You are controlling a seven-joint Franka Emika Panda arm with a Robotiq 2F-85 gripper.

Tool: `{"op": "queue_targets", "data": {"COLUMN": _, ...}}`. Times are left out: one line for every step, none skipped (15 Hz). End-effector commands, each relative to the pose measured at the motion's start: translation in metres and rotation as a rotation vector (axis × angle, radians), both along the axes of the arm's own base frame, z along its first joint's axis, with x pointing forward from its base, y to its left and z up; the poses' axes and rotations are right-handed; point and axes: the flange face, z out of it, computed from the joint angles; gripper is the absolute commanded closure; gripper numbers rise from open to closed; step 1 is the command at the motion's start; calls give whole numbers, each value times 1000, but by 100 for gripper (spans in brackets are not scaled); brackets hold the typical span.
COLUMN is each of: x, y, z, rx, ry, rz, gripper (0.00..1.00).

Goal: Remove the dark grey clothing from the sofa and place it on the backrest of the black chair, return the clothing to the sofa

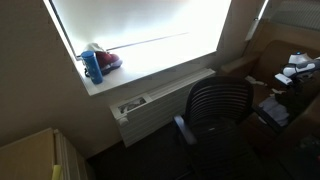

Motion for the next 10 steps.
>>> {"op": "queue_targets", "data": {"x": 1, "y": 2, "z": -1, "rx": -10, "ry": 2, "rz": 0, "gripper": 0}}
{"op": "queue_targets", "data": {"x": 1, "y": 3, "z": -4, "rx": -7, "ry": 7, "rz": -1, "gripper": 0}}
{"op": "queue_targets", "data": {"x": -1, "y": 4, "z": -7, "rx": 0, "ry": 19, "rz": -1, "gripper": 0}}
{"op": "queue_targets", "data": {"x": -4, "y": 4, "z": -11, "rx": -1, "ry": 33, "rz": -5, "gripper": 0}}
{"op": "queue_targets", "data": {"x": -8, "y": 3, "z": -20, "rx": 10, "ry": 50, "rz": -11, "gripper": 0}}
{"op": "queue_targets", "data": {"x": -10, "y": 3, "z": -25, "rx": 14, "ry": 55, "rz": -13, "gripper": 0}}
{"op": "queue_targets", "data": {"x": -16, "y": 4, "z": -24, "rx": 26, "ry": 68, "rz": -18, "gripper": 0}}
{"op": "queue_targets", "data": {"x": -20, "y": 3, "z": -30, "rx": 27, "ry": 72, "rz": -23, "gripper": 0}}
{"op": "queue_targets", "data": {"x": -24, "y": 0, "z": -34, "rx": 31, "ry": 76, "rz": -31, "gripper": 0}}
{"op": "queue_targets", "data": {"x": -27, "y": -5, "z": -37, "rx": 16, "ry": 72, "rz": -41, "gripper": 0}}
